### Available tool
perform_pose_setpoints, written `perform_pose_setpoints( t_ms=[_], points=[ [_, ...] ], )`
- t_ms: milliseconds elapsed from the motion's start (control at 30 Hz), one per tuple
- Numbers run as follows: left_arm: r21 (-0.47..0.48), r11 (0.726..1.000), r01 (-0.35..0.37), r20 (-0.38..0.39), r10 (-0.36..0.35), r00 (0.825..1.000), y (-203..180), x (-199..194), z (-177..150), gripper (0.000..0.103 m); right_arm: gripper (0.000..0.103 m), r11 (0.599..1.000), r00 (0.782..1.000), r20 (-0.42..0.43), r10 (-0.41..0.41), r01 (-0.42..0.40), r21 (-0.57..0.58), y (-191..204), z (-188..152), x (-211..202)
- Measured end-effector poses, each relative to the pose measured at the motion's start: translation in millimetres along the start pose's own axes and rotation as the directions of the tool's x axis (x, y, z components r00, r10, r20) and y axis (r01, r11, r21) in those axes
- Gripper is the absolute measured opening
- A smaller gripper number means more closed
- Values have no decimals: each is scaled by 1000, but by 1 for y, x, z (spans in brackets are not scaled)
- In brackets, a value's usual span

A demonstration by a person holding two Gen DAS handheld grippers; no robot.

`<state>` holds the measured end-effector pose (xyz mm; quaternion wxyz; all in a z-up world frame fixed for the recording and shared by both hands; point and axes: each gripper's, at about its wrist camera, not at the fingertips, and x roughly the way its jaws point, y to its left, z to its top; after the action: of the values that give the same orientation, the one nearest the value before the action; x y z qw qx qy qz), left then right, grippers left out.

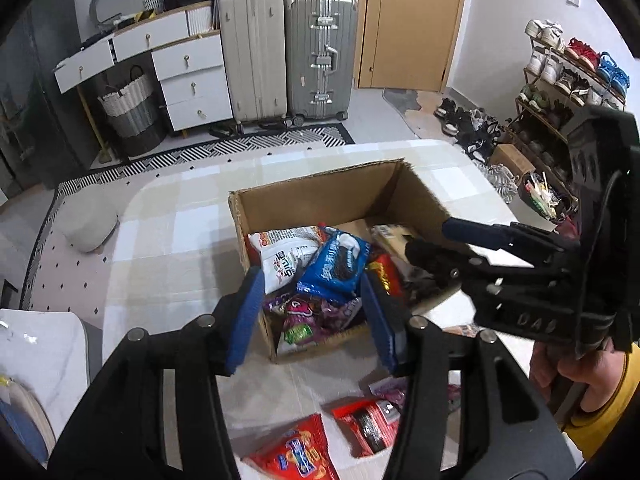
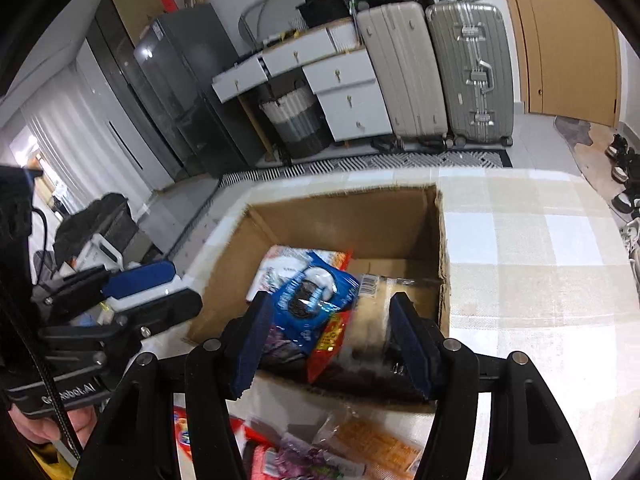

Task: Organize snacks
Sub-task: 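Open both tools to drop the blue Oreo pack and cracker pack in the box, then move both tools back toward the remaining snacks on the table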

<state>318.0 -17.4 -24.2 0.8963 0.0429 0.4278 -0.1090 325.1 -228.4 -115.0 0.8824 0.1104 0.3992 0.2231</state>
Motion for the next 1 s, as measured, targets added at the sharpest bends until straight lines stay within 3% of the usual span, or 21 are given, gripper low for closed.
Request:
perform_pose_setpoints(
  t_ms=[233,367,433,667,900,1000],
  points=[
    [-15,1000,8,62,-7,998,-10,-61,-18,59,62,999,995,94,40,-38,-27,24,-5,-63],
    [-34,999,16,113,-12,994,-18,-100,-37,72,80,996,983,174,63,-52,-65,45,-20,-108],
    [-50,998,25,149,-17,989,-22,-120,-47,74,82,994,972,219,82,-65,-83,54,-28,-126],
    [-101,994,35,248,-9,969,-27,-189,-95,81,87,993,938,338,78,-42,-113,82,-81,-184],
    [-146,987,69,287,-25,957,-22,-239,-157,82,91,992,911,404,84,-40,-117,96,-139,-224],
    [-169,985,16,295,35,955,-20,-252,-188,85,96,991,901,428,77,-21,-135,100,-164,-234]
  ],
)
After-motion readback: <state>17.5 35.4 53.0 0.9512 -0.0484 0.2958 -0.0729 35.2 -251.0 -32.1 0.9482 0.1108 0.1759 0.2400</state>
